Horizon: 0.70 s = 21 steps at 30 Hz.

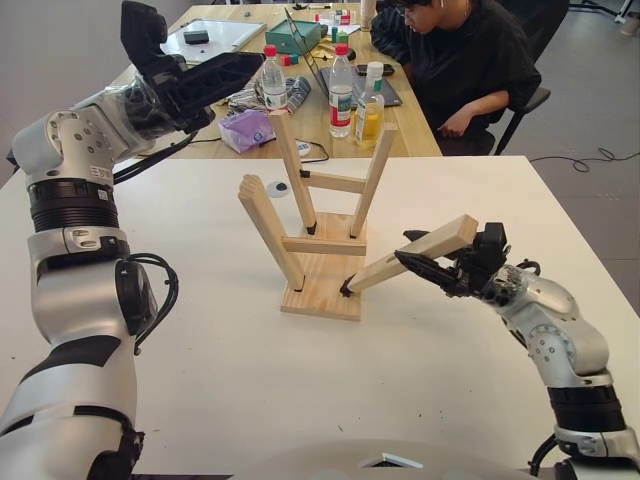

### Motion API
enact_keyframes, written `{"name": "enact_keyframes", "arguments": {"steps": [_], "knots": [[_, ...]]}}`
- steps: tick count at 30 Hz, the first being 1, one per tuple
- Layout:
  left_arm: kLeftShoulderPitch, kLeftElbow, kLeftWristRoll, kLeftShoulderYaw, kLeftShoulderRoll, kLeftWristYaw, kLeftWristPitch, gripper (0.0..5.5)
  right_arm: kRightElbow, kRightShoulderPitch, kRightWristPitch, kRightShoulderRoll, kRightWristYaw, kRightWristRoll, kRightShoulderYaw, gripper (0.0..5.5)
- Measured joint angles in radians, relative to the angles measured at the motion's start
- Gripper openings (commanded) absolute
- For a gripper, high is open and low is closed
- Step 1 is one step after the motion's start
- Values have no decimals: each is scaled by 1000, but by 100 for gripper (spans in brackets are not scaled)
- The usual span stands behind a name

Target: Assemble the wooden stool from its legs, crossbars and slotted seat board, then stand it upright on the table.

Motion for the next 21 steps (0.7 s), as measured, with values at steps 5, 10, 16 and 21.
{"name": "enact_keyframes", "arguments": {"steps": [5,10,16,21], "knots": [[0,-24,-11,2,-2,2,17,424,15,-23,-54,-88,78,-6,33,205],[0,-30,-13,2,-3,3,27,424,30,-59,-177,-151,144,-36,95,205],[3,-40,-16,2,-4,3,42,424,60,-71,-269,-190,176,-38,132,205],[4,-44,-21,3,-6,3,47,424,75,-80,-263,-228,188,-19,150,205]]}}
